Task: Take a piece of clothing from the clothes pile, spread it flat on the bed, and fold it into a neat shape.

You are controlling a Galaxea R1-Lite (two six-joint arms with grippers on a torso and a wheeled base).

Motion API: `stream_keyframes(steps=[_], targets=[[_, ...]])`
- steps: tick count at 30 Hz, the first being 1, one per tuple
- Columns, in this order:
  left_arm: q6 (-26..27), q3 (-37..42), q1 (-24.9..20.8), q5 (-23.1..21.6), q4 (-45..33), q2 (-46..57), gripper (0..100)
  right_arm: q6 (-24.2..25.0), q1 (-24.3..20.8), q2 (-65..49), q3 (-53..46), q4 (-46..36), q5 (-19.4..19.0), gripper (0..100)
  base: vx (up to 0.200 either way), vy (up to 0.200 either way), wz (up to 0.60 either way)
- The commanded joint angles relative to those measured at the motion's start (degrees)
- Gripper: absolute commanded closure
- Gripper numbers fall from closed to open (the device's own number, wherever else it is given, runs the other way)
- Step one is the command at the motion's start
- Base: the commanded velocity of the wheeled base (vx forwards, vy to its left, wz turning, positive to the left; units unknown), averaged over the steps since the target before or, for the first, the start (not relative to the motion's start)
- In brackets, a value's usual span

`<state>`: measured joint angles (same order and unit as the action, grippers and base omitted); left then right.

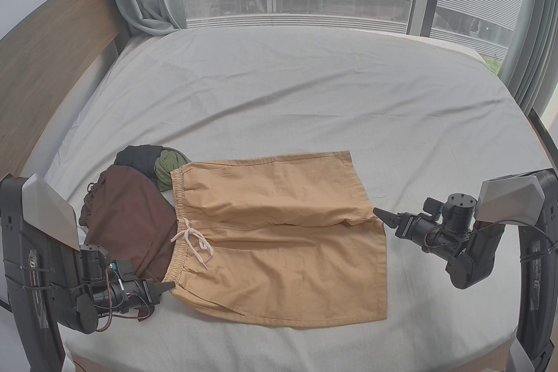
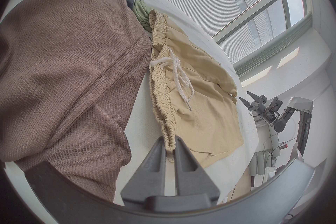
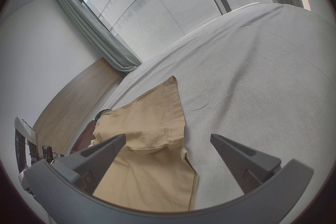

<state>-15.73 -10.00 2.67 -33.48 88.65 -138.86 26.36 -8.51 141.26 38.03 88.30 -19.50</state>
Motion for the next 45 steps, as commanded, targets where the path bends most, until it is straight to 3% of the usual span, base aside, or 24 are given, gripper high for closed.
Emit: stream_keyframes(steps=[1,9,21,45], targets=[[-0.01,-0.02,0.05,-0.01,0.03,-0.09,100,0.01,-0.02,0.06,-0.07,0.12,-0.01,0,0.000,0.000,0.00],[0.08,0.15,0.05,-0.10,0.03,0.08,100,-0.43,-0.28,-0.82,-4.20,-0.14,-0.18,0,0.000,0.000,0.00],[0.08,0.42,-0.30,-0.10,0.12,0.79,100,-6.49,-5.64,-1.61,-22.92,0.03,-0.36,0,0.000,0.000,0.00],[0.26,0.42,-0.03,-0.01,0.12,0.79,100,-6.58,-11.09,2.70,-29.60,-0.05,-1.50,0,0.000,0.000,0.00]])
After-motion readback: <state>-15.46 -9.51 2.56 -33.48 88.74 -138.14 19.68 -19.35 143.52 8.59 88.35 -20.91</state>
